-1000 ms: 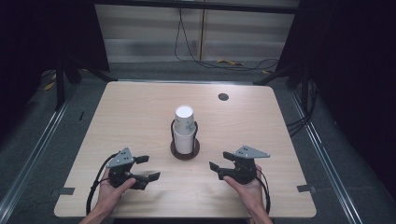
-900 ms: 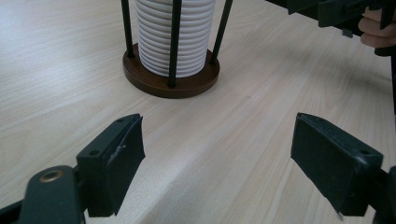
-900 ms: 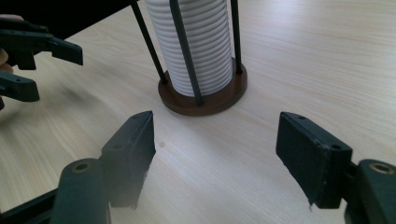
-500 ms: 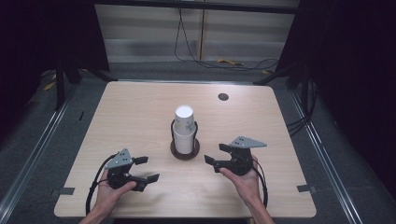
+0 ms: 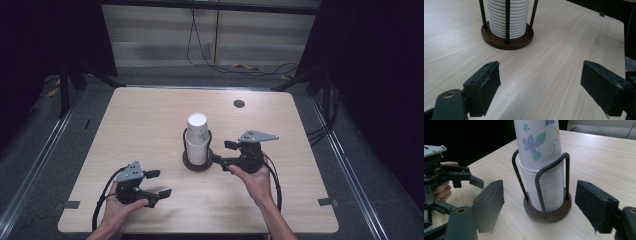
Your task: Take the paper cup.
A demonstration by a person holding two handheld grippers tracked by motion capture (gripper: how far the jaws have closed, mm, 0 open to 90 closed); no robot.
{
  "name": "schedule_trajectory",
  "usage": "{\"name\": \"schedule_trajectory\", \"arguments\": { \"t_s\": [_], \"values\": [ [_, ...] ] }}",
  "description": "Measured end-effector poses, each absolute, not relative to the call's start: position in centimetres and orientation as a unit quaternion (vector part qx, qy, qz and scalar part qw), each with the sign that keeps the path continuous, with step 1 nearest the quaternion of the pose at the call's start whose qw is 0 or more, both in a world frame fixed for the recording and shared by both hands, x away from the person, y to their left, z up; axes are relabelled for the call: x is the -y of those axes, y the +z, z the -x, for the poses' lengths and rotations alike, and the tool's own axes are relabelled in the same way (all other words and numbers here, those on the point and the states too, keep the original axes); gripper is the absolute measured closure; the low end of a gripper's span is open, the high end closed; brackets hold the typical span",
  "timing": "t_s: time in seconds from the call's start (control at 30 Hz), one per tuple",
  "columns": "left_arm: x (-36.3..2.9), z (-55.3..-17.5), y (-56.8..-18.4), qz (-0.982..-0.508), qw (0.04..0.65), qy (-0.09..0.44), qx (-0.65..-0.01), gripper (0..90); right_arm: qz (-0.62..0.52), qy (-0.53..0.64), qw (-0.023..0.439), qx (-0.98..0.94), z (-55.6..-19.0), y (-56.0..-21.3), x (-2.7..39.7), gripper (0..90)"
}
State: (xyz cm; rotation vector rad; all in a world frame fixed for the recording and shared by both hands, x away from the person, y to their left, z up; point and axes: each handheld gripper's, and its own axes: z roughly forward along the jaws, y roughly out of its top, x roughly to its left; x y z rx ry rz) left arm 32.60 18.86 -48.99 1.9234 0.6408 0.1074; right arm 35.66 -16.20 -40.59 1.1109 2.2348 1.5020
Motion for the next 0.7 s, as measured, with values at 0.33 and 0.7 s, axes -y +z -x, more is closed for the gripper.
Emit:
{"name": "schedule_trajectory", "arguments": {
  "t_s": [0.33,0.7],
  "values": [
    [-18.5,-32.5,-49.5,-0.816,0.517,0.028,-0.256,16.7,-0.365,0.519,0.132,-0.762,-36.6,-39.5,14.8,23.2],
    [-18.7,-32.6,-49.4,-0.816,0.517,0.034,-0.255,16.0,-0.359,0.519,0.138,-0.763,-37.4,-38.5,13.7,20.5]
  ]
}}
